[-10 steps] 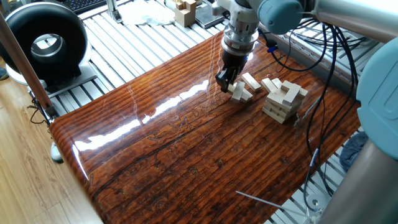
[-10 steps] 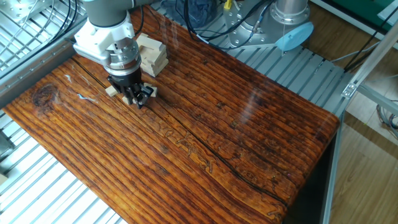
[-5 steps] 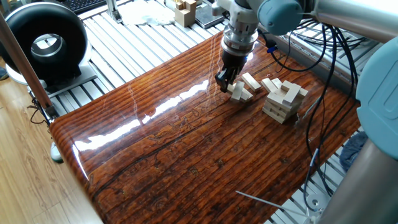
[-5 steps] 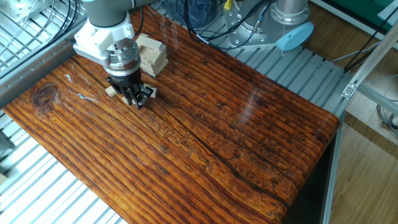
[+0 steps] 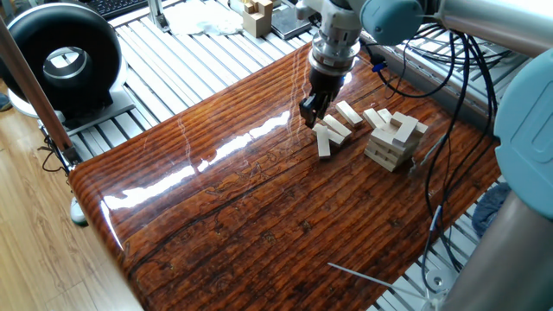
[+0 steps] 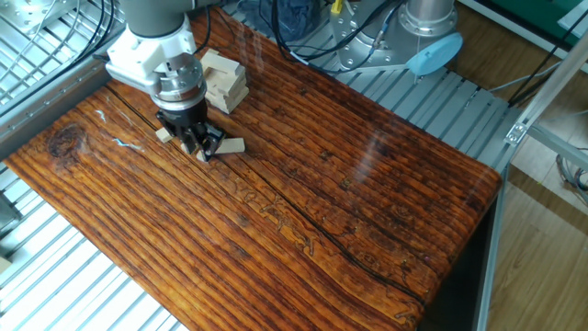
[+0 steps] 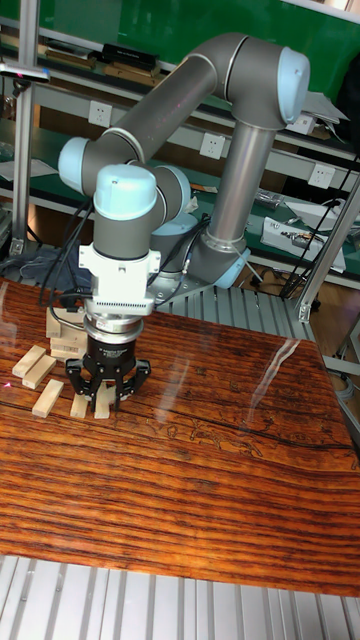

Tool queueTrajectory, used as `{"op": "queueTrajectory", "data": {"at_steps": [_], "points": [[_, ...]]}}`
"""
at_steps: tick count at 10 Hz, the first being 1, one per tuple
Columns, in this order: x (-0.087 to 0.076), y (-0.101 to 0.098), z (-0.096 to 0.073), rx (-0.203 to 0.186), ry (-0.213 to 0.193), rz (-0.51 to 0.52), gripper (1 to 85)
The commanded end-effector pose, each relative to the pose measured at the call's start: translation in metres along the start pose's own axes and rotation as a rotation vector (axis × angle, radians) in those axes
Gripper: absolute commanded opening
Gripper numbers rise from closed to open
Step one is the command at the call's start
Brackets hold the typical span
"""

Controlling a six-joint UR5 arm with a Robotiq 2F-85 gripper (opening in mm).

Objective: Play Jenga

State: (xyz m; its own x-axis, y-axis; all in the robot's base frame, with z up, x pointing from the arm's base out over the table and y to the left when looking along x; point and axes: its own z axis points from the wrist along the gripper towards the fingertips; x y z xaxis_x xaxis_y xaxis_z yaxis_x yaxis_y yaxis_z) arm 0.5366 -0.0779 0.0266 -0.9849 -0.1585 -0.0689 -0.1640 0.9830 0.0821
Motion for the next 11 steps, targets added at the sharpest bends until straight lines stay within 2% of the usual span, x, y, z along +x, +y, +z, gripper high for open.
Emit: {"op": "queueTrajectory", "data": {"at_steps": [1, 2, 3, 4, 6, 7, 8, 9, 10, 11], "points": [[-0.002, 0.003, -0.003, -0.024, -0.010, 0.001, 40.3], [-0.002, 0.004, -0.006, -0.026, -0.012, 0.007, 18.3], [0.000, 0.001, -0.012, -0.012, -0.005, -0.006, 1.3], [0.004, -0.002, -0.020, 0.000, 0.014, -0.017, 1.3], [0.011, 0.012, -0.041, -0.026, 0.039, -0.004, 1.3], [0.014, 0.014, -0.048, -0.016, 0.056, -0.014, 1.3], [0.019, 0.012, -0.050, 0.001, 0.087, -0.001, 1.3], [0.020, 0.006, -0.047, 0.022, 0.090, 0.011, 1.3], [0.022, 0.001, -0.043, 0.030, 0.095, -0.015, 1.3], [0.024, 0.004, -0.041, 0.015, 0.102, -0.015, 1.3]]}}
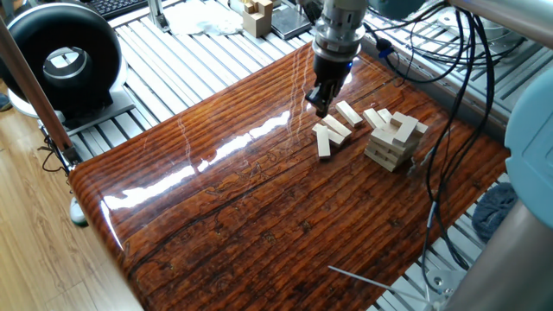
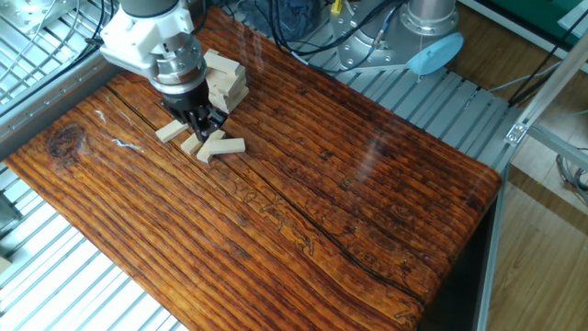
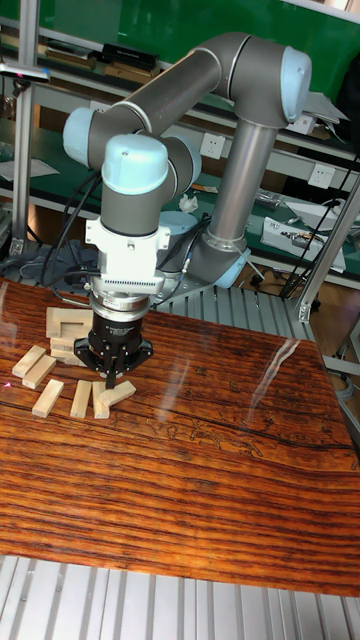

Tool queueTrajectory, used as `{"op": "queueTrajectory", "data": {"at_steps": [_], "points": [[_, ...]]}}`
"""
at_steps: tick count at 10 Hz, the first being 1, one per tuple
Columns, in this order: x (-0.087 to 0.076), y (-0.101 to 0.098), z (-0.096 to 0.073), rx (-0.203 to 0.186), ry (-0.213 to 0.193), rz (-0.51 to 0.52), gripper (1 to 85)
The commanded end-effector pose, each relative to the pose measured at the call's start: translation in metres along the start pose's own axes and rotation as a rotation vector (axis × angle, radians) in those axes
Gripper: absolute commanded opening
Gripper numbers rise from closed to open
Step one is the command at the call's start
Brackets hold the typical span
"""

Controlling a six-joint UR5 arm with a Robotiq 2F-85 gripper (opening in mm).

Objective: Play Jenga

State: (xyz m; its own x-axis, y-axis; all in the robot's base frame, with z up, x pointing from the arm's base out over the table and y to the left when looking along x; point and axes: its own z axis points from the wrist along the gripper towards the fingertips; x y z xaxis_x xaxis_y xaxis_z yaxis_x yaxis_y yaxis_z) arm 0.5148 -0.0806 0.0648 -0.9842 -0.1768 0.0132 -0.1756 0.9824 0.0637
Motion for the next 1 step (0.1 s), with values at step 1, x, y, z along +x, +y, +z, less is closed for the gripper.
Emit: {"op": "queueTrajectory", "data": {"at_steps": [1], "points": [[0.0048, -0.0009, 0.0007, -0.001, 0.022, -0.005, 1.3]]}}
